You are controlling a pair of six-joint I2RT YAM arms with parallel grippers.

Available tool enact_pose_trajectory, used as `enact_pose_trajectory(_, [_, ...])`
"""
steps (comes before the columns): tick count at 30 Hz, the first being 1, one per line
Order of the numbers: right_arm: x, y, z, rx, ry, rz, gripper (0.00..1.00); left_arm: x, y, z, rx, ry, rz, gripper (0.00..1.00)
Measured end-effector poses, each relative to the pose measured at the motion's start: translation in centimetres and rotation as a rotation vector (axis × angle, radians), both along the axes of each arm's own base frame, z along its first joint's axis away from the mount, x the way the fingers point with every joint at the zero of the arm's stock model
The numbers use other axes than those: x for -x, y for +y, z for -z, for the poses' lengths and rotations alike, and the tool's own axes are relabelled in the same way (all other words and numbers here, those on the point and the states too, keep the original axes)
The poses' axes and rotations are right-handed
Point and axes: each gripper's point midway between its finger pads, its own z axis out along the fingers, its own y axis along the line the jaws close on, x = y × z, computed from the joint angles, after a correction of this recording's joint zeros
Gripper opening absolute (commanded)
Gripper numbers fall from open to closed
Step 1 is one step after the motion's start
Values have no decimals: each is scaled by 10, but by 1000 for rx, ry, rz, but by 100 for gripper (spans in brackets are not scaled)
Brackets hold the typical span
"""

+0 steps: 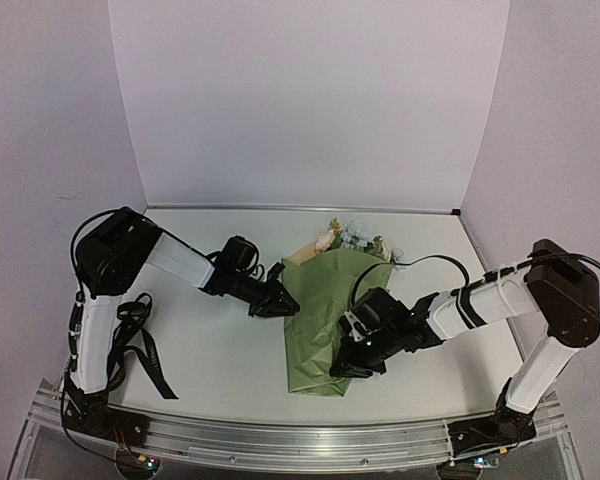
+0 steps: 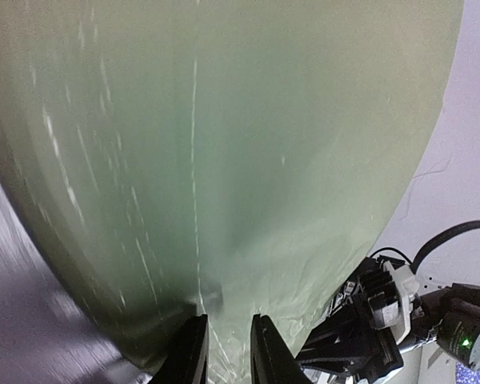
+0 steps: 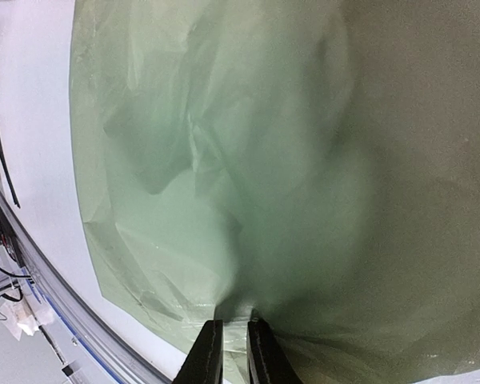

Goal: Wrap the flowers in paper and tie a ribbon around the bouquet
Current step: Press the fold line on the folded bouquet.

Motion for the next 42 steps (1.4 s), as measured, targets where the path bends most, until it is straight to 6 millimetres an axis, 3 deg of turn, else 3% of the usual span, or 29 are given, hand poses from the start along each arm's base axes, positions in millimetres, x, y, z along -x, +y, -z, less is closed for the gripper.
enact_pose_trajectory(9, [0,0,0,-11,-8,0,12,-77,8,-2,5,-54,-45,20])
enact_pose_trajectory(18, [1,-2,0,-17,-15,2,13,-134,16,-3,40,-97,-101,20])
enact_pose_trajectory(27, [1,-3,-1,-15,-15,2,13,-155,21,-6,39,-118,-151,23])
enact_pose_trajectory(36, [12,-23,-6,77,39,0,17,-181,32,-16,-22,-197,-229,33])
enact_pose_trajectory(39, [15,-29,-15,95,44,-5,23,-184,36,-30,-39,-229,-245,35])
enact_pose_trajectory(42, [13,-30,-29,86,33,-6,29,-179,42,-60,-38,-275,-257,36])
